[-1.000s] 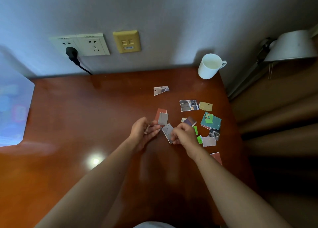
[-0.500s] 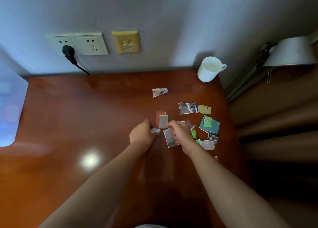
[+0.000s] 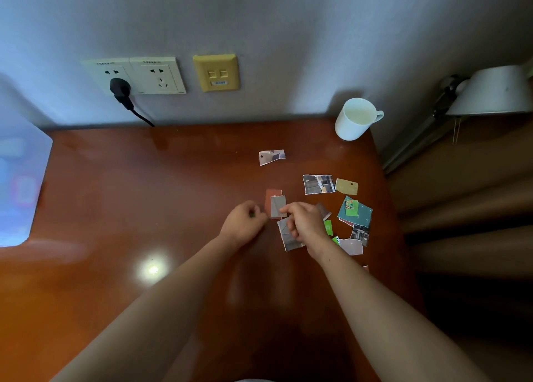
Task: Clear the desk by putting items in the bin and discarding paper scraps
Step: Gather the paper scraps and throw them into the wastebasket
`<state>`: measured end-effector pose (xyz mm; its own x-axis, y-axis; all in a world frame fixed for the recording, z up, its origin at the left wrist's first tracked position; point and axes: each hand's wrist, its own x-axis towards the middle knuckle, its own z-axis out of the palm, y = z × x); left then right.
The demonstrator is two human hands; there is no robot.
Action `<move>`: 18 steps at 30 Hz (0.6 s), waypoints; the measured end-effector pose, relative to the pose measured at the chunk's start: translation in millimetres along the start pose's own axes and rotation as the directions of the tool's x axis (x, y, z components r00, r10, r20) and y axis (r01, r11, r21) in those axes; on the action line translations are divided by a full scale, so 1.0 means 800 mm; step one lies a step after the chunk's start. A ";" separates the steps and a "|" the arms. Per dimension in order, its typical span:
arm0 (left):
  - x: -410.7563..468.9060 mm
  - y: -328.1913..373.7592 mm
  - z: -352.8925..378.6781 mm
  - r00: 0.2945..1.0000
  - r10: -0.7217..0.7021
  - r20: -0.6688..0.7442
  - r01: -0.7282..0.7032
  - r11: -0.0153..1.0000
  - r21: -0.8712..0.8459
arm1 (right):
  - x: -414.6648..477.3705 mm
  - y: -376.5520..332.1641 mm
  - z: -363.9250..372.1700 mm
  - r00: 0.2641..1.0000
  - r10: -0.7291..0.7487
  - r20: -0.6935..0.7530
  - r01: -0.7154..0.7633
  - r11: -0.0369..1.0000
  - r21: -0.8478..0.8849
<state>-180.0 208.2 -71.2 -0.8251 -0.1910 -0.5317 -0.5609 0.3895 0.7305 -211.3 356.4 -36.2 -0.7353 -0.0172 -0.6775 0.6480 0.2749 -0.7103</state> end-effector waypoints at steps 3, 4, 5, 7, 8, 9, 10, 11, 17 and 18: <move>-0.003 0.011 -0.005 0.990 -0.140 0.024 0.139 0.922 -0.360 | 0.005 -0.005 0.001 1.000 -0.012 -0.015 0.011 1.000 -0.018; -0.003 0.015 -0.008 0.981 -0.187 0.053 0.190 0.861 -0.471 | 0.007 -0.007 0.002 1.000 -0.017 -0.022 0.017 1.000 -0.023; -0.004 0.020 -0.011 0.972 -0.221 0.081 0.227 0.792 -0.567 | 0.010 -0.008 0.003 0.999 -0.025 -0.029 0.024 0.999 -0.032; -0.002 0.024 -0.014 0.956 -0.273 0.110 0.273 0.678 -0.682 | 0.017 -0.009 0.004 0.997 -0.061 -0.054 0.056 0.994 -0.093; 0.001 0.022 -0.015 0.947 -0.301 0.110 0.287 0.648 -0.706 | 0.021 -0.009 0.005 0.994 -0.084 -0.066 0.074 0.987 -0.144; 0.004 0.022 -0.016 0.939 -0.327 0.106 0.301 0.632 -0.714 | 0.024 -0.009 0.006 0.992 -0.107 -0.072 0.091 0.977 -0.194; 0.006 0.021 -0.016 0.932 -0.348 0.104 0.315 0.633 -0.707 | 0.027 -0.009 0.007 0.989 -0.126 -0.073 0.105 0.965 -0.238; 0.008 0.021 -0.017 0.929 -0.355 0.105 0.324 0.644 -0.693 | 0.030 -0.009 0.009 0.987 -0.143 -0.074 0.115 0.948 -0.296; 0.020 0.020 -0.011 0.952 -0.306 0.011 0.271 0.825 -0.496 | 0.040 -0.006 0.021 0.962 -0.256 -0.095 0.130 0.737 -0.663; 0.023 0.019 -0.010 0.955 -0.297 -0.017 0.255 0.846 -0.468 | 0.043 -0.006 0.023 0.961 -0.262 -0.086 0.137 0.726 -0.674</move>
<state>-204.3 203.6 -66.7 -0.6219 -0.3131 -0.7178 -0.7169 -0.1411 0.6827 -235.7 337.0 -59.7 -0.8937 -0.0057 -0.4487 0.2356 0.8451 -0.4800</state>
